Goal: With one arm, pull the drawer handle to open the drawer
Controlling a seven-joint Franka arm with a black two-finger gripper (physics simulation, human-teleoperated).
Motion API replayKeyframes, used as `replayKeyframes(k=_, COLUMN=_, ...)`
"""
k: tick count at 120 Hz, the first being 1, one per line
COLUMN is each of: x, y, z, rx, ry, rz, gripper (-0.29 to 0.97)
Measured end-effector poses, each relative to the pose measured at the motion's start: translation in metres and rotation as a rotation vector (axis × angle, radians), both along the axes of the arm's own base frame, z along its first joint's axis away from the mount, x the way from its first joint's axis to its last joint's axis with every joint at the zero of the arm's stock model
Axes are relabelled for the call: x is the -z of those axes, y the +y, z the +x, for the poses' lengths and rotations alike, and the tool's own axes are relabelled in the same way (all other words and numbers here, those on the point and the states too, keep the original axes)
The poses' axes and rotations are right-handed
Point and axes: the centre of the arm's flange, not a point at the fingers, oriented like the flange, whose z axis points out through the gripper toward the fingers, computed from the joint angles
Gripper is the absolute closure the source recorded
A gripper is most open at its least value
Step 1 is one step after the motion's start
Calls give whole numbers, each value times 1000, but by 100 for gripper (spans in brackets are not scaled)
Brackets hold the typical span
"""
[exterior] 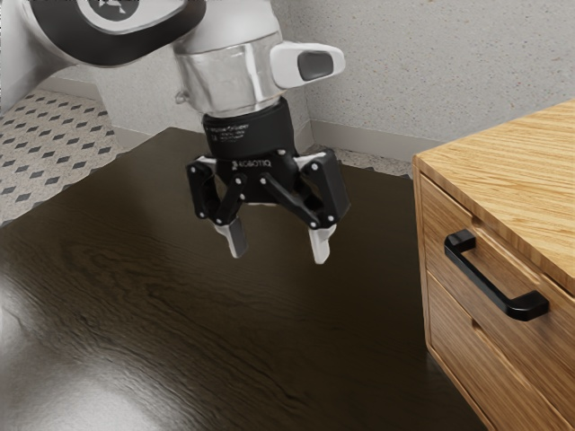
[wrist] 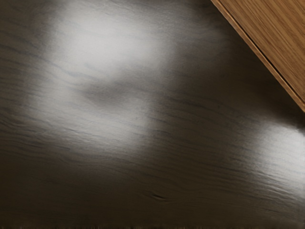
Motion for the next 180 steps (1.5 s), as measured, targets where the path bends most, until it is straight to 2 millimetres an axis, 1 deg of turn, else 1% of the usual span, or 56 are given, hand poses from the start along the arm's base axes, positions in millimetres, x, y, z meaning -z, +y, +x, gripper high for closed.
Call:
replayKeyframes(k=7, x=0, y=-9, z=-3, rx=-29, ry=1, rz=12, gripper=0)
replayKeyframes(k=17, x=1, y=-14, z=-4, rx=-97, ry=-2, rz=45, gripper=0)
replayKeyframes(k=45, x=1, y=-8, z=5, rx=-329, ry=-29, rz=91, gripper=0)
replayKeyframes(k=56, x=3, y=-12, z=9, rx=-401, ry=-42, rz=101, gripper=0)
replayKeyframes(k=68, x=5, y=-32, z=6, rx=-443, ry=-54, rz=104, gripper=0)
replayKeyframes(k=87, x=8, y=-80, z=-6, rx=-454, ry=-72, rz=97, gripper=0)
replayKeyframes(k=95, x=8, y=-91, z=-9, rx=-469, ry=-79, rz=90, gripper=0)
replayKeyframes(k=101, x=7, y=-92, z=-8, rx=-490, ry=-83, rz=85, gripper=0)
replayKeyframes(k=111, x=7, y=-88, z=-4, rx=-533, ry=-94, rz=71, gripper=0)
replayKeyframes(k=121, x=17, y=-90, z=2, rx=-566, ry=-101, rz=74, gripper=0)
replayKeyframes(k=129, x=29, y=-97, z=6, rx=-578, ry=-108, rz=76, gripper=0)
replayKeyframes(k=134, x=32, y=-102, z=6, rx=-582, ry=-117, rz=70, gripper=0)
replayKeyframes(k=156, x=36, y=-119, z=3, rx=-601, ry=-157, rz=29, gripper=0)
replayKeyframes(k=180, x=38, y=-120, z=3, rx=-641, ry=-195, rz=-19, gripper=0)
